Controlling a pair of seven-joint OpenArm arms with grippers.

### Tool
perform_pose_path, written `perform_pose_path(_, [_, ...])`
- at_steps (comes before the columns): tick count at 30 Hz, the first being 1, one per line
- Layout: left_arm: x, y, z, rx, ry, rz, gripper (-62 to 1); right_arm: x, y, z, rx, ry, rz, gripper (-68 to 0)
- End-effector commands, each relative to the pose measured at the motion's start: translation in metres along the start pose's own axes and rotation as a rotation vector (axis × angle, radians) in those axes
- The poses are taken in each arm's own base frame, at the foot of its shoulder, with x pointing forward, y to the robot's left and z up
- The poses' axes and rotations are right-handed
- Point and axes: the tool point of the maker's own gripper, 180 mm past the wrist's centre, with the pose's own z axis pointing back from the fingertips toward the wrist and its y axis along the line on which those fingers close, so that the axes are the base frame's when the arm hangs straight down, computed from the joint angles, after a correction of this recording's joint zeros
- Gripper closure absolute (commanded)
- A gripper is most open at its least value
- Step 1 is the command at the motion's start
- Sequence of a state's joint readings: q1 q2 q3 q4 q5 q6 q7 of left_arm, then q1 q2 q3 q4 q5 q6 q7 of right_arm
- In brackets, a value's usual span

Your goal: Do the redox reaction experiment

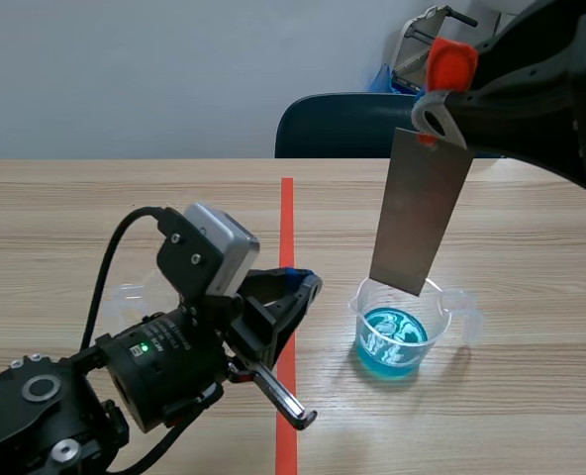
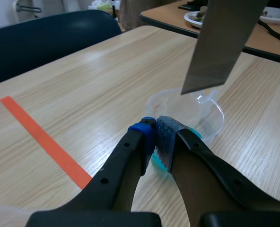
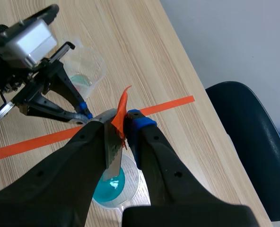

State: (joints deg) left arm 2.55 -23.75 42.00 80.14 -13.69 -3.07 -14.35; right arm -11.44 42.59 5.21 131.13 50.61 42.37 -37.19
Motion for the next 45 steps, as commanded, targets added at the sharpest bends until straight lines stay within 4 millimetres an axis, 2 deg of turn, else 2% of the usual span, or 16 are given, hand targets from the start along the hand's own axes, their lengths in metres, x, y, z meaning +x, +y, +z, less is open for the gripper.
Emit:
perform_pose_path(1, [0.009,-0.007,-0.007,-0.013,-0.034,0.014,-2.7,0.006,-0.003,0.003,-0.006,-0.014,0.029,-0.8])
perform_pose_path(5, [0.005,-0.010,-0.013,-0.018,-0.033,0.024,-2.7,0.006,-0.003,0.003,-0.006,-0.014,0.029,-0.8])
perform_pose_path(12, [0.011,-0.012,-0.022,-0.014,-0.057,0.035,-2.7,0.006,-0.003,0.003,-0.006,-0.014,0.029,-0.8])
perform_pose_path(28, [0.010,-0.012,-0.021,-0.016,-0.052,0.012,-2.7,0.005,-0.003,0.003,-0.006,-0.010,0.029,-0.8])
perform_pose_path(36, [-0.001,0.012,0.009,0.065,-0.026,0.052,-2.7,0.005,-0.003,0.003,-0.006,-0.009,0.029,-0.8])
perform_pose_path(45, [-0.010,0.019,0.064,0.118,0.036,0.052,-2.7,0.005,-0.003,0.003,-0.006,-0.006,0.029,-0.8])
